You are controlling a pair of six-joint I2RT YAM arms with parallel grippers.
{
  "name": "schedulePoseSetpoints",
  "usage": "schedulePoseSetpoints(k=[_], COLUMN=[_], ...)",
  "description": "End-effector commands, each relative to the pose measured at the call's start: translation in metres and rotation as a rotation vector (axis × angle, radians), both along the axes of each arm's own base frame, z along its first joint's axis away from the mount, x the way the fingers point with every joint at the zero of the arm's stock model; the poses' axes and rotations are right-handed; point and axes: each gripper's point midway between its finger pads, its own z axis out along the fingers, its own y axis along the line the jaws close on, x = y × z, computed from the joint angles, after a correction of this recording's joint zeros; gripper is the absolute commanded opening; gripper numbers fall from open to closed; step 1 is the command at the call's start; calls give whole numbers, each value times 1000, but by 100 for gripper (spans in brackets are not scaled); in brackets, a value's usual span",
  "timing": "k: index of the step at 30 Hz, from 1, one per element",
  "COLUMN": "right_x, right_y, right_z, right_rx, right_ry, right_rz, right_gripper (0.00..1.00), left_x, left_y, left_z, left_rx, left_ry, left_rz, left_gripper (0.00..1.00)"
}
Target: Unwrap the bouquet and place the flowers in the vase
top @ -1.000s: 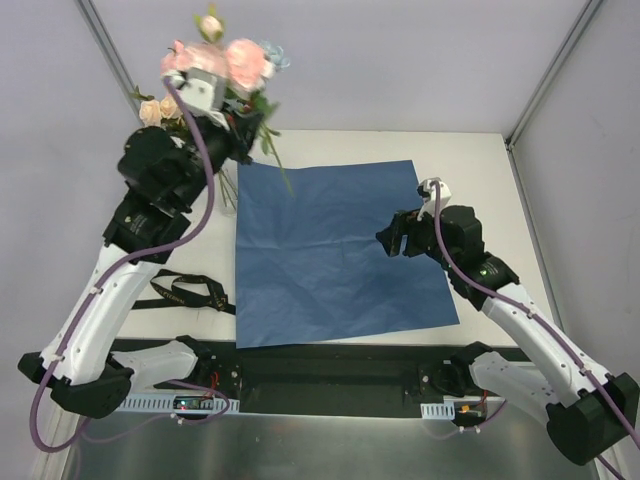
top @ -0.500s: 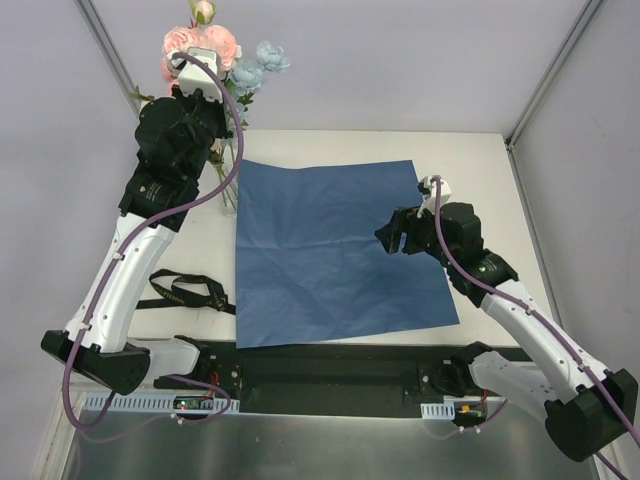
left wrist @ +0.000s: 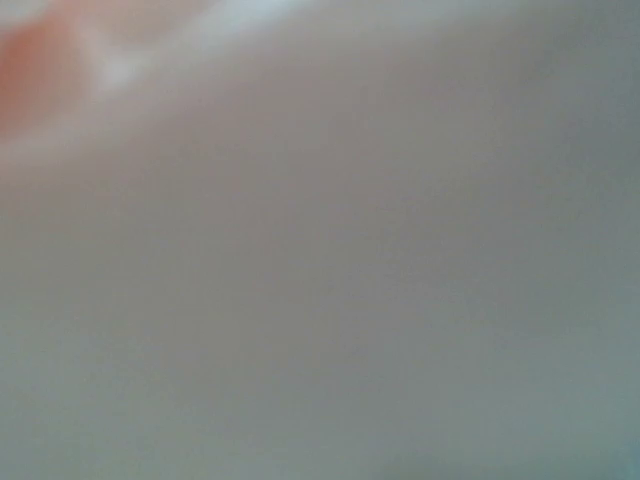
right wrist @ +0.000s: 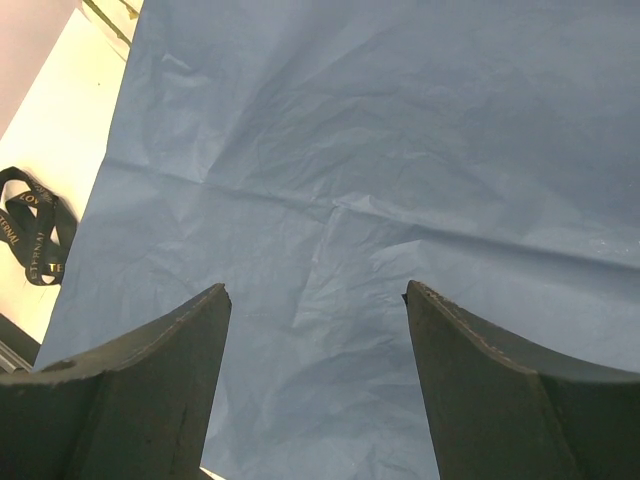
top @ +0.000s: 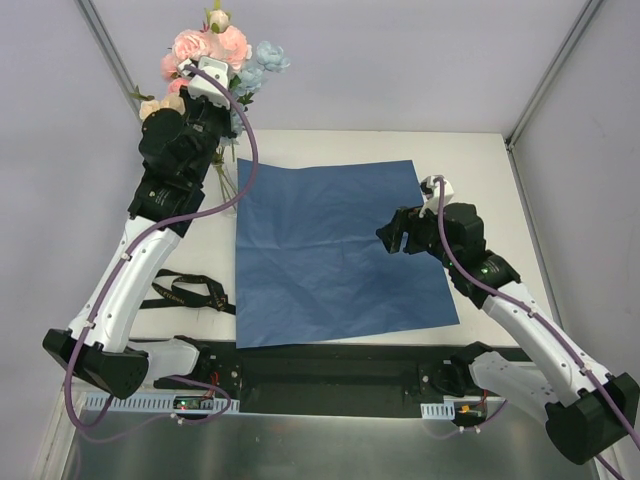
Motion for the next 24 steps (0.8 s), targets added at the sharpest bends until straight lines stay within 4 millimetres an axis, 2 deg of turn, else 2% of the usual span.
schedulePoseSetpoints(k=[1, 7, 19, 24], right_x=[1, 0, 0, -1], right_y=[-6, -6, -4, -5], right_z=[13, 13, 14, 14], right_rx=[23, 30, 41, 43], right_ry=[-36, -31, -28, -28], right_rz=[-31, -33, -28, -33], right_gripper=[74, 74, 74, 74], left_x=[-15, -23, -30, -27], left_y=[5, 8, 18, 19], left_z=[44, 55, 50, 45], left_rx=[-6, -6, 38, 54], left_ry=[-163, -181, -147, -118], left_rz=[-15, -13, 24, 33], left_gripper=[0, 0, 0, 0])
